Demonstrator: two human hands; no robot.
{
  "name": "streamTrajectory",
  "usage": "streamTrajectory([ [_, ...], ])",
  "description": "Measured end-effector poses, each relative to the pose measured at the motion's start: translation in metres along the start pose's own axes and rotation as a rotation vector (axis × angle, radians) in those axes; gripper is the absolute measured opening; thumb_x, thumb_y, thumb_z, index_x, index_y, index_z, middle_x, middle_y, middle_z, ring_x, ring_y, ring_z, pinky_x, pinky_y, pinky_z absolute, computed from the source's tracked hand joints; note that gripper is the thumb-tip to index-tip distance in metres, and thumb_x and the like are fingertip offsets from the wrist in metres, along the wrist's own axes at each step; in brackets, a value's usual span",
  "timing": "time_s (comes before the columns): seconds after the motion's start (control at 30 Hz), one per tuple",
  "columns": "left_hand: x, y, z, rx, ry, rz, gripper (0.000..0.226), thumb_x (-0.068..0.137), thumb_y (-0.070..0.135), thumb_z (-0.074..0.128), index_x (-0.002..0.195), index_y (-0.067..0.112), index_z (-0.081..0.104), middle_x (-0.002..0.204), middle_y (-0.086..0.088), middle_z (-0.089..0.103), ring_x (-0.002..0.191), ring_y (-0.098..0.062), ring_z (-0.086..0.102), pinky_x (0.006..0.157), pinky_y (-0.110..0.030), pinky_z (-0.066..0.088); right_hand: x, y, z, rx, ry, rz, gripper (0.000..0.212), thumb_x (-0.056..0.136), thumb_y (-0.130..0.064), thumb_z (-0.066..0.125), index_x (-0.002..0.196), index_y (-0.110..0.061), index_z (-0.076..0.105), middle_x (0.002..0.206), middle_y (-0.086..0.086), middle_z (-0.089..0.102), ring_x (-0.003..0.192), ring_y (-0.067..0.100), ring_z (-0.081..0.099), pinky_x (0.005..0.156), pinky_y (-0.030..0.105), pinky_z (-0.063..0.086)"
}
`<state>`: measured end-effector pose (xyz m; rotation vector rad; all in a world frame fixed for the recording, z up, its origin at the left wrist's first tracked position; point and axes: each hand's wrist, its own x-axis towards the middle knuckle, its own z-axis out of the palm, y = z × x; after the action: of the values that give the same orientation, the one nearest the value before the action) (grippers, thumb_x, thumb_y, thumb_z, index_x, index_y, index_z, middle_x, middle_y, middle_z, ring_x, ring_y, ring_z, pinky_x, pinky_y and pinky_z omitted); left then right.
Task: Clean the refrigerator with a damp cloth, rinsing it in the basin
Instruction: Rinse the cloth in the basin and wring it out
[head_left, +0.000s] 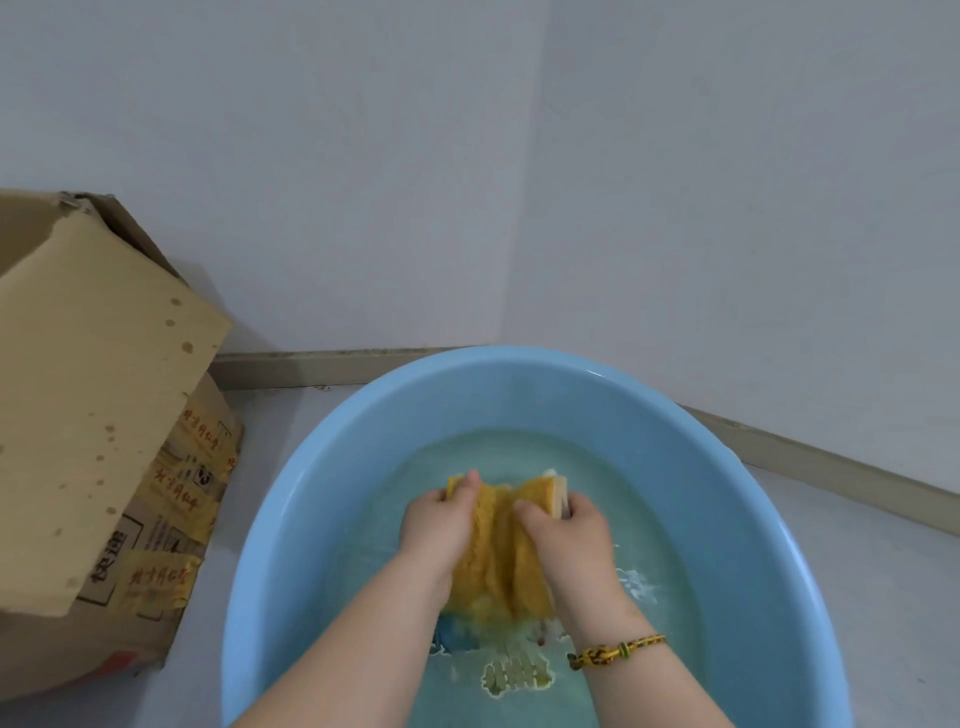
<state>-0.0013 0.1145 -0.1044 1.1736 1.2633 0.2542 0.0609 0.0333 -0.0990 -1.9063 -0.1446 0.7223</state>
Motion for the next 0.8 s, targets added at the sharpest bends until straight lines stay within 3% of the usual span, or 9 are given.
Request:
streamTrajectory([
  [0.1,-0.017,0.018,0.001,-0.158,-0.098,0.066,0.040,0.090,0.046,0.044,0.103,0.011,0.060,0.106,-0.007,0.062,0.096,-0.022,0.057,0.080,-0.030,0.044,-0.013,-0.019,0.003,-0.044,-0.002,-0.212,0.020,0.080,-0.008,0.061,0.076,-0.022,0.047,0.072,-0.002,0.052,0.062,0.010,0.048,0.050,0.016,0.037],
  [0.2,-0.030,0.024,0.004,-0.257,-0.175,0.139,0.045,0.078,0.050,0.059,0.099,0.010,0.061,0.095,-0.007,0.067,0.088,-0.018,0.063,0.072,-0.029,0.048,-0.026,-0.021,0.008,-0.174,-0.112,-0.485,0.022,0.079,-0.010,0.061,0.088,-0.027,0.051,0.087,-0.004,0.050,0.076,0.000,0.048,0.062,0.009,0.038],
  [0.3,-0.029,0.024,-0.001,-0.398,-0.124,0.139,0.038,0.071,0.035,0.073,0.094,0.007,0.061,0.087,-0.011,0.067,0.078,-0.022,0.065,0.071,-0.030,0.051,-0.036,-0.013,0.015,-0.369,-0.218,-0.696,0.034,0.073,-0.015,0.051,0.106,-0.017,0.058,0.091,-0.013,0.046,0.091,0.012,0.050,0.076,0.011,0.036],
  [0.4,-0.030,0.028,-0.009,-0.525,-0.108,0.145,0.015,0.084,0.025,0.061,0.080,0.011,0.060,0.075,-0.007,0.064,0.065,-0.018,0.061,0.061,-0.026,0.051,-0.036,-0.010,0.016,-0.438,0.071,-0.837,0.060,0.067,-0.037,0.054,0.125,-0.026,0.046,0.113,-0.012,0.048,0.110,0.013,0.044,0.091,0.016,0.028],
  [0.47,-0.034,0.030,-0.009,-0.523,-0.140,0.187,0.019,0.087,0.029,0.055,0.082,0.011,0.061,0.079,-0.008,0.067,0.069,-0.019,0.063,0.065,-0.029,0.053,-0.037,-0.015,0.011,-0.331,0.057,-0.614,0.093,0.065,-0.040,0.070,0.142,-0.028,0.019,0.133,-0.014,0.025,0.128,-0.001,0.021,0.108,0.018,0.014],
  [0.53,-0.039,0.032,-0.006,-0.465,-0.155,0.241,0.026,0.087,0.034,0.051,0.081,0.011,0.061,0.082,-0.011,0.068,0.072,-0.021,0.065,0.069,-0.032,0.053,-0.033,-0.015,0.005,-0.110,-0.210,-0.277,0.119,0.049,-0.043,0.080,0.145,-0.026,0.011,0.140,-0.011,0.032,0.130,0.003,0.032,0.111,0.031,0.029],
  [0.63,-0.045,0.033,-0.004,-0.386,-0.141,0.306,0.035,0.089,0.041,0.044,0.074,0.014,0.060,0.074,-0.004,0.066,0.067,-0.013,0.063,0.064,-0.027,0.051,-0.026,-0.008,0.000,0.055,-0.453,-0.256,0.084,0.052,-0.033,0.078,0.127,-0.012,0.047,0.106,0.003,0.067,0.093,0.013,0.065,0.078,0.033,0.056],
  [0.73,-0.041,0.034,-0.006,-0.293,-0.170,0.243,0.042,0.090,0.049,0.036,0.078,0.017,0.061,0.082,-0.003,0.066,0.076,-0.014,0.061,0.066,-0.027,0.048,-0.030,-0.013,-0.006,0.096,-0.585,-0.115,0.029,0.065,-0.019,0.072,0.091,-0.009,0.064,0.071,0.003,0.066,0.058,0.011,0.060,0.045,0.021,0.044],
  [0.8,-0.037,0.031,-0.008,-0.204,-0.204,0.189,0.051,0.084,0.060,0.037,0.100,0.018,0.061,0.108,-0.005,0.064,0.095,-0.018,0.059,0.080,-0.031,0.047,-0.028,-0.015,-0.014,-0.037,-0.450,-0.049,0.011,0.072,-0.015,0.070,0.073,-0.014,0.059,0.059,-0.002,0.057,0.048,0.008,0.051,0.041,0.019,0.036],
])
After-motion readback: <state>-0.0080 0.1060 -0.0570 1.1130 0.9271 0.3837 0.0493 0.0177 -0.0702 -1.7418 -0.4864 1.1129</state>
